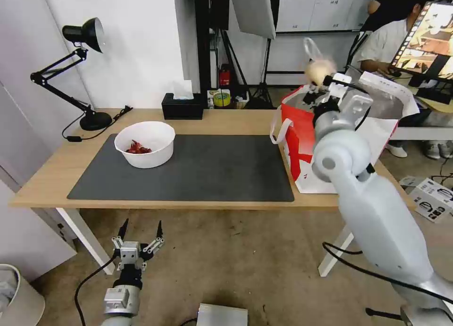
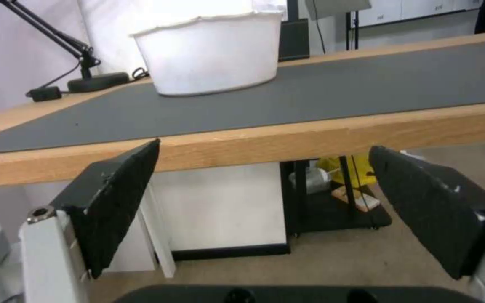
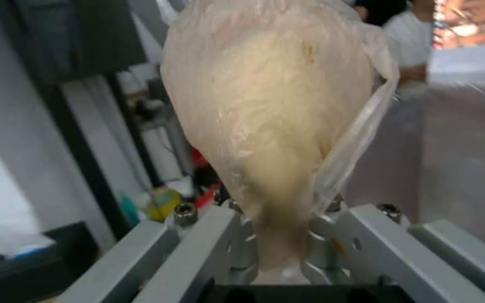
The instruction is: Pick up the trash from the table and place it into the takeout bag.
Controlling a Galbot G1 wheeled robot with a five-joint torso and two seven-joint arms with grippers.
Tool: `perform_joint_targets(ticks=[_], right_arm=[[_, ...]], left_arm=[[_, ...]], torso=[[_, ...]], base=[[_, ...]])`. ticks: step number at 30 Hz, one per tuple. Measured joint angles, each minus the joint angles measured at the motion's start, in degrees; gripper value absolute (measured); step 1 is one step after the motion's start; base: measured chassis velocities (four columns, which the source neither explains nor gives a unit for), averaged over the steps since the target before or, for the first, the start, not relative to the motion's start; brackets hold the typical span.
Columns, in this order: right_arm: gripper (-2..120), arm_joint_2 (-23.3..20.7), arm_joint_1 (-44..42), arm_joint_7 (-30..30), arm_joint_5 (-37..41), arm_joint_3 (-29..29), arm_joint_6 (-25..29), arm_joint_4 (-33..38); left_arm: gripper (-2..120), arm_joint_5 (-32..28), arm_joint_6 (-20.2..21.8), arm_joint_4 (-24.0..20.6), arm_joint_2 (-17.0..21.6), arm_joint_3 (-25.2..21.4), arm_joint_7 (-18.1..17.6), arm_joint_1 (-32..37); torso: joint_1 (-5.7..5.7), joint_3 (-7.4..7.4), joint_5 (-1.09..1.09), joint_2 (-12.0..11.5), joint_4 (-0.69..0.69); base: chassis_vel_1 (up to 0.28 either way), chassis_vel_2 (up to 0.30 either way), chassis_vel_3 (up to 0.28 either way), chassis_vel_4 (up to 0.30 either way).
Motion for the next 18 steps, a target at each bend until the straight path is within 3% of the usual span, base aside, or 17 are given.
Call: perform_joint_targets(ticks=[8, 15, 18], right_arm=[[6, 1.33, 1.26, 4.51, 1.57, 0.55, -2.31, -2.54], [6, 1.0, 0.94, 4.86, 2.23, 1.19, -3.23, -2.2], [16, 0.74, 0.62, 4.72, 2.48, 1.47, -3.25, -1.85]], left_arm=[[100, 0.21, -0.7, 0.09, -0.26, -0.01, 0.0, 0.43], [100, 0.39, -0.92, 0.09, -0.61, -0.01, 0.0, 0.67], [100, 0.5, -0.94, 0.11, -0.73, 0.09, 0.0, 0.68]], torso=[[0.0, 0.0, -0.01, 0.0, 0.0], [0.0, 0.0, 0.0, 0.0, 0.0], [0.0, 0.0, 0.0, 0.0, 0.0]], base=[[0.0, 0.0, 0.0, 0.0], [0.0, 0.0, 0.0, 0.0], [0.0, 0.0, 0.0, 0.0]])
